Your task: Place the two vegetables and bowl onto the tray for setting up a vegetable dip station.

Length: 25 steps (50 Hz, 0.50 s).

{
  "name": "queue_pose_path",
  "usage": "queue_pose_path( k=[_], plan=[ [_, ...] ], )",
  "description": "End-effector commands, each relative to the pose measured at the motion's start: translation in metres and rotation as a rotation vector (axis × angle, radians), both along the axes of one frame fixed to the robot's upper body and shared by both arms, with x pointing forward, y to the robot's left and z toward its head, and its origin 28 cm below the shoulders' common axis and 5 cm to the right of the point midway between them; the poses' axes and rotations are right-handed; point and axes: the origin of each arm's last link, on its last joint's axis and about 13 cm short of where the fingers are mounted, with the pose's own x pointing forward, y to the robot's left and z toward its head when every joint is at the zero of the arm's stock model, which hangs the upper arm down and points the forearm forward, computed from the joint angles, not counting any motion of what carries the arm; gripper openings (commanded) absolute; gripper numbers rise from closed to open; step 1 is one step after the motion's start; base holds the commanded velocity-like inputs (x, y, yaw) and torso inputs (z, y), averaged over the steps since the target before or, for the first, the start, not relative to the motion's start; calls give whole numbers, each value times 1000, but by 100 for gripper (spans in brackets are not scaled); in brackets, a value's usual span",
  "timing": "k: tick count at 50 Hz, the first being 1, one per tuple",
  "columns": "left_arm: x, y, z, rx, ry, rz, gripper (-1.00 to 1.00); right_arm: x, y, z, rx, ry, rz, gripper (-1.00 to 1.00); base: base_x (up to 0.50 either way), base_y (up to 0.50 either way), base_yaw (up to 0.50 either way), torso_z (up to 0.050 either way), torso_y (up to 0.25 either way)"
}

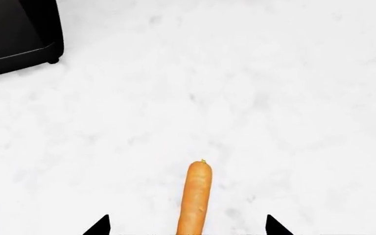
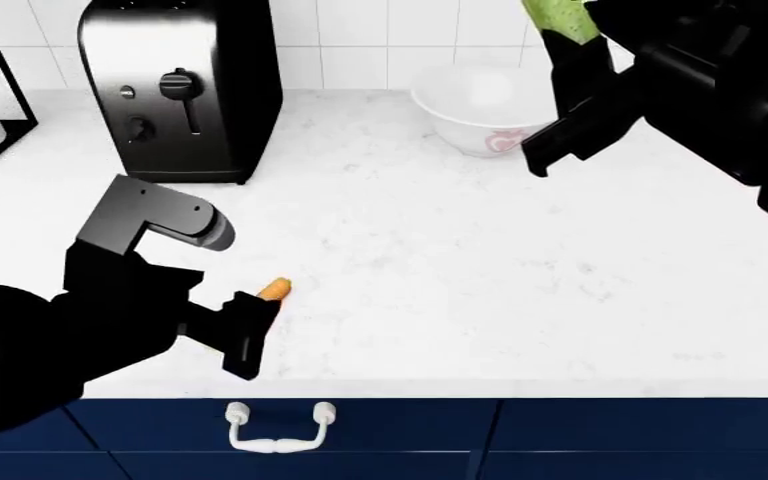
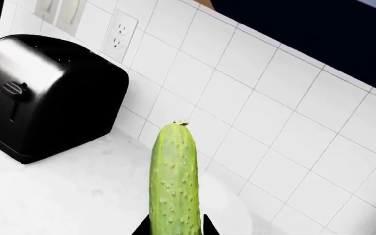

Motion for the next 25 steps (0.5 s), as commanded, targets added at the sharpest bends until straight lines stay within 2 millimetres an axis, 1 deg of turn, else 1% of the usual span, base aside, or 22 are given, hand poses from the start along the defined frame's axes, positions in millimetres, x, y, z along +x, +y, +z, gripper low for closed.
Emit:
queue_pose_path(
  k=[1,25],
  plan=[
    [3,0,-14,-4,27,6,100,1,0,0,-10,-3,-9,-100,0,0,0,0,0],
    [9,-2,-31,4,65,13,100,1,1,-1,-10,2,-3,-100,0,0,0,0,0]
  ],
)
